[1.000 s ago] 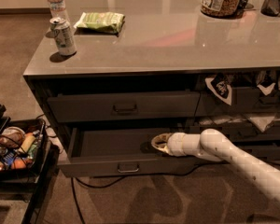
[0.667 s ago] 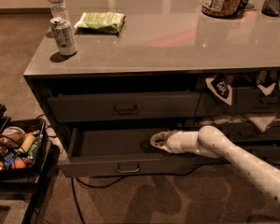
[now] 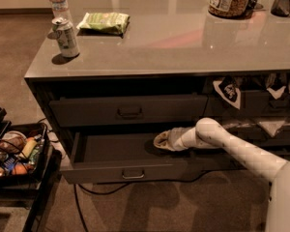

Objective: Open middle drawer

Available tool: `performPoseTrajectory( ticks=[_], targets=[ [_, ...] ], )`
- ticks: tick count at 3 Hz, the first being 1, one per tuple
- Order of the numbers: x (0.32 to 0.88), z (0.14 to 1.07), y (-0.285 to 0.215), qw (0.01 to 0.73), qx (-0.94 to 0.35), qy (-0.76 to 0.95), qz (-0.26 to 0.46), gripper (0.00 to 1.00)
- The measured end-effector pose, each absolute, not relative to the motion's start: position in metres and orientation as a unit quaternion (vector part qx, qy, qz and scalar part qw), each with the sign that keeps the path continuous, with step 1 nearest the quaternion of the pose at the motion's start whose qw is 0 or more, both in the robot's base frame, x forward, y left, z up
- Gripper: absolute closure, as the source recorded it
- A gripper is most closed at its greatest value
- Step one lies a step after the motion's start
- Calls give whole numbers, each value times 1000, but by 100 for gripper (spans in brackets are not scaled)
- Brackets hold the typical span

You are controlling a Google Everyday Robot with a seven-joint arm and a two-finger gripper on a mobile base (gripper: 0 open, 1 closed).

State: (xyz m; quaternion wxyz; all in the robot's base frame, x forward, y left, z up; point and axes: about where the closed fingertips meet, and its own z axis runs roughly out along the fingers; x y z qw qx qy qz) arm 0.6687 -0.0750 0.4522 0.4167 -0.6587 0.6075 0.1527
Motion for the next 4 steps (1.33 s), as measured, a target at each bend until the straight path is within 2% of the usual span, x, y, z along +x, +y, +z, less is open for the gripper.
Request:
performPoseTrajectory(
  ticks=[1,4],
  targets=[
    [670,451,-70,382,-687,608,111,100],
    [672,420,-70,366,-682,615,151,100]
  ],
)
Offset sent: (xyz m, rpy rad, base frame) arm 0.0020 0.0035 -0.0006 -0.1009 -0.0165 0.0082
